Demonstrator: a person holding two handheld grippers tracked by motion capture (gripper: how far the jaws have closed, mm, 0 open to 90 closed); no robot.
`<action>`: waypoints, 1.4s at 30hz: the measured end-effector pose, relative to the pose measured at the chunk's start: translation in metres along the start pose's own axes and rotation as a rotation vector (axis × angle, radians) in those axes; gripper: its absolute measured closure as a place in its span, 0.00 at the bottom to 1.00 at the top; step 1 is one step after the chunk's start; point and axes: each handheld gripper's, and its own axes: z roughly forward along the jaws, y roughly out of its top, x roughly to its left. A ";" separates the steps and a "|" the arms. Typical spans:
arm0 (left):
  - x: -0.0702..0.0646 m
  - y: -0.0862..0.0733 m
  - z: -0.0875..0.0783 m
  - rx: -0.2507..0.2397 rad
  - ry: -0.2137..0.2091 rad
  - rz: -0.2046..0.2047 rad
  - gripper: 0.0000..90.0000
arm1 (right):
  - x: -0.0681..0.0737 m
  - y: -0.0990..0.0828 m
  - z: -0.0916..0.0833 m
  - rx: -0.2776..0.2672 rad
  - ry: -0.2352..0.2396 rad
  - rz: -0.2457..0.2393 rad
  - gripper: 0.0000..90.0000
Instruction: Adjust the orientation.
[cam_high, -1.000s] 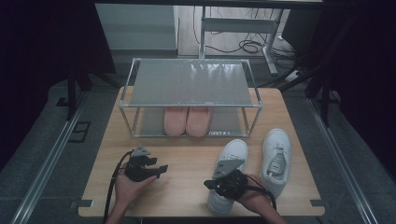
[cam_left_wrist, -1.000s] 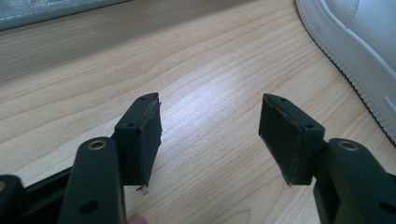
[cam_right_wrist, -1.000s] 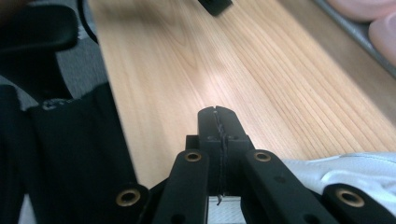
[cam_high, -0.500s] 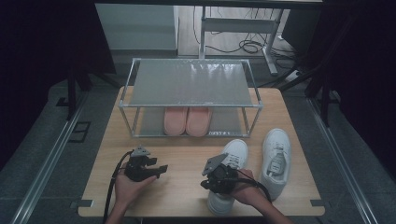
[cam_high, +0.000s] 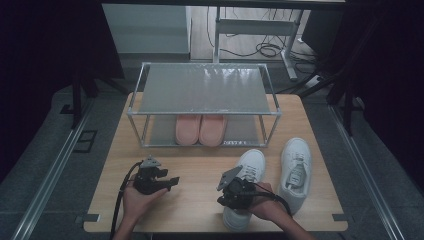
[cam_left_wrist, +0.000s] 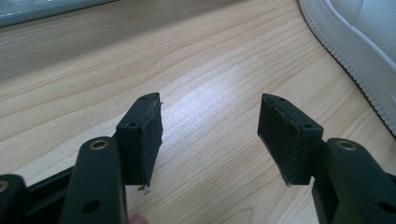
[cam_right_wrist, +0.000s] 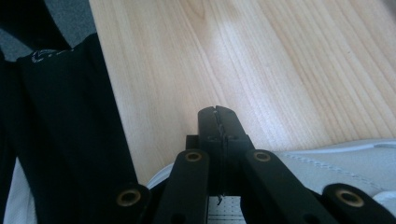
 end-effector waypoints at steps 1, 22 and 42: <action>0.000 0.000 0.000 0.000 0.001 -0.001 0.45 | 0.000 -0.001 -0.001 0.004 0.003 -0.001 1.00; -0.002 0.000 0.003 0.010 -0.011 0.003 0.45 | 0.004 -0.037 -0.026 0.083 -0.006 -0.010 1.00; -0.003 0.000 0.005 0.018 -0.011 0.005 0.45 | -0.005 -0.066 -0.049 0.124 -0.023 0.013 1.00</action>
